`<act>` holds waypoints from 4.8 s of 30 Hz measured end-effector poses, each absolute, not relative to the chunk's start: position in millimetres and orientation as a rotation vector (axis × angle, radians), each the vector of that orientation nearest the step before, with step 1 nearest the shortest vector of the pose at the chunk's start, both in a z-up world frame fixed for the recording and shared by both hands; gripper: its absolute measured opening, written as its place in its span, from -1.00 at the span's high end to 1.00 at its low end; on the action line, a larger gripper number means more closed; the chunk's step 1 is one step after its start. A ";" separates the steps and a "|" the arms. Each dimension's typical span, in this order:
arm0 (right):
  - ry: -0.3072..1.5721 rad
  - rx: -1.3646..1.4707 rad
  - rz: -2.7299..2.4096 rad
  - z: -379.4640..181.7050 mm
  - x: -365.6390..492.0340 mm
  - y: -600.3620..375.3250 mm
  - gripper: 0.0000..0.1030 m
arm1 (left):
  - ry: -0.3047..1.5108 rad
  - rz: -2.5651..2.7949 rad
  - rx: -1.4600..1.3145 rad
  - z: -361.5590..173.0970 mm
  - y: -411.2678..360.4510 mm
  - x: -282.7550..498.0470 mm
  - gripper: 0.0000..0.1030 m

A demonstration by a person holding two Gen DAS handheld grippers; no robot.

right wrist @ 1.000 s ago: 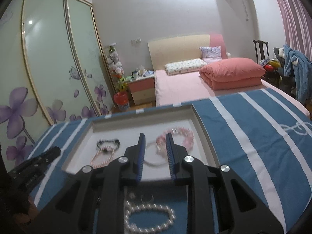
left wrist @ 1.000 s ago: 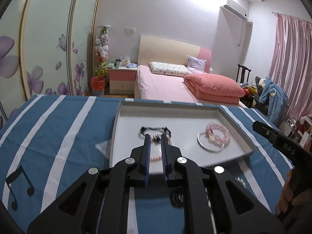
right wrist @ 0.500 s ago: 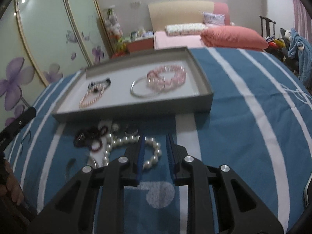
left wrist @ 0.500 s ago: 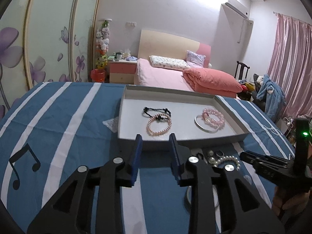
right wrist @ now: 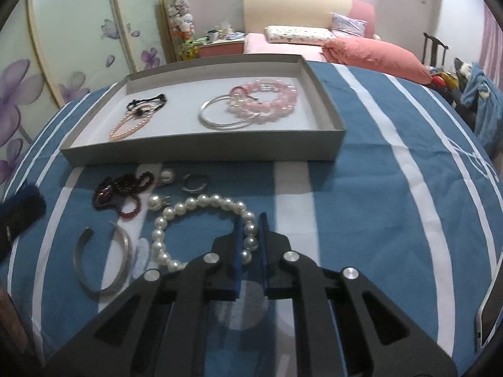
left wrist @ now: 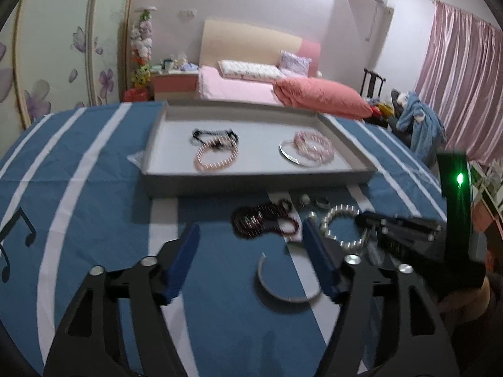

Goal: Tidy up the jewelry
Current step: 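Move the left tool to the silver cuff while the right tool moves to the white pearl bracelet, then close and lift the right tool on the white pearl bracelet while the left tool closes on the silver cuff, then carry the pearl bracelet and silver cuff over the tray and open both tools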

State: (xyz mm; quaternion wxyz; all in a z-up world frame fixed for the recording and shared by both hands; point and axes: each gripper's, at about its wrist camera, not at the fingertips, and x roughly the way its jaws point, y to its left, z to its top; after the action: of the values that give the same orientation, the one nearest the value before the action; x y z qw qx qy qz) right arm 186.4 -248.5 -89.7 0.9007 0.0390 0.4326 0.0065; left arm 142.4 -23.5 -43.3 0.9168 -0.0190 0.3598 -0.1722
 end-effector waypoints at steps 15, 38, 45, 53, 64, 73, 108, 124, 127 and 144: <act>0.888 0.152 -0.084 -89.3 178.6 -289.2 0.80 | 0.894 -0.341 0.109 -76.5 -69.1 131.4 -0.79; 0.888 0.137 0.015 -89.5 178.6 -270.9 0.80 | 0.899 -0.265 0.149 -77.3 -18.2 156.9 -0.32; 0.890 0.132 0.014 -89.2 178.8 -270.0 0.79 | 0.909 -0.240 0.148 -78.4 -14.5 158.7 -0.51; 0.894 0.101 0.007 -89.8 178.1 -267.1 0.79 | 0.901 -0.233 0.135 -77.1 -12.2 158.7 -0.30; 0.767 0.199 0.051 -64.6 161.2 -273.4 0.81 | 0.881 -0.216 0.048 -71.6 8.9 157.9 -0.30; 0.651 0.219 0.127 -37.2 147.3 -252.6 0.81 | 0.774 -0.213 0.028 -54.6 13.8 148.7 -0.30; 0.297 0.098 0.043 29.3 139.9 -215.9 0.81 | 0.354 -0.127 0.096 11.8 -14.6 137.0 -0.30; 0.280 0.109 0.022 28.6 189.0 -215.9 0.81 | 0.318 -0.104 0.094 10.9 -26.7 177.0 -0.30; 0.292 0.119 0.017 25.0 200.7 -219.1 0.81 | 0.327 -0.105 0.089 8.0 -26.7 185.3 -0.30; 0.417 0.159 0.041 -4.0 273.7 -222.4 0.81 | 0.423 -0.148 0.078 -10.4 -38.0 234.9 -0.30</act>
State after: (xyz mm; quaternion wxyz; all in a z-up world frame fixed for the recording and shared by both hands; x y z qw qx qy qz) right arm 273.7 -222.4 -4.0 0.9750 0.0788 0.2069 0.0203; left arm 234.9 -38.0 -10.4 0.9742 0.0385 0.2098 -0.0733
